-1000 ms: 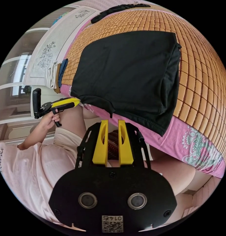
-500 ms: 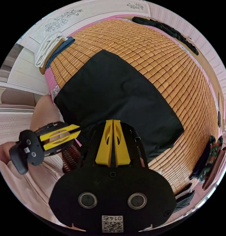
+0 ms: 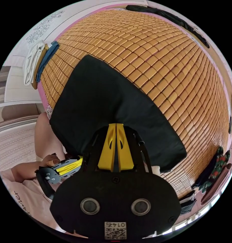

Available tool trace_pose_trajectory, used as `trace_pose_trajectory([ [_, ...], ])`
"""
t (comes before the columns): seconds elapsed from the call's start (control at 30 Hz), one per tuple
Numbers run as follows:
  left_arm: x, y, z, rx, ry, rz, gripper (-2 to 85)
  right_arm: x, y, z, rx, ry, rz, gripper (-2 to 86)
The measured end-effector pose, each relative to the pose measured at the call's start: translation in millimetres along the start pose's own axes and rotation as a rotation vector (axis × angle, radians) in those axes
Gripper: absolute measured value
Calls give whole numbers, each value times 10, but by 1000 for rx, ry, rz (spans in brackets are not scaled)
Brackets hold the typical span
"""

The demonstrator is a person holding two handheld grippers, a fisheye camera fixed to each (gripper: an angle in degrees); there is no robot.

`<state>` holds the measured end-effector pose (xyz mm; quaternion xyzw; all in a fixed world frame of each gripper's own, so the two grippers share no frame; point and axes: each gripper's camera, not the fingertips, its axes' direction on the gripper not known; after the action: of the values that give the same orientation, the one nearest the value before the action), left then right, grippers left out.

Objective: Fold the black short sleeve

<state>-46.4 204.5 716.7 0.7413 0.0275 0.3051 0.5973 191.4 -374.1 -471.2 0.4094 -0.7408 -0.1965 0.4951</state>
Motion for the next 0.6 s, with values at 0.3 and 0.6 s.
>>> trace_pose_trajectory([
  [0.3,169,176,44,15,-16,-12,-10,-410,-824,457,-139,177,-17,-10],
  [0.6,66,270,54,10,39,-18,-10,-884,-1321,729,-350,225,-58,-7],
])
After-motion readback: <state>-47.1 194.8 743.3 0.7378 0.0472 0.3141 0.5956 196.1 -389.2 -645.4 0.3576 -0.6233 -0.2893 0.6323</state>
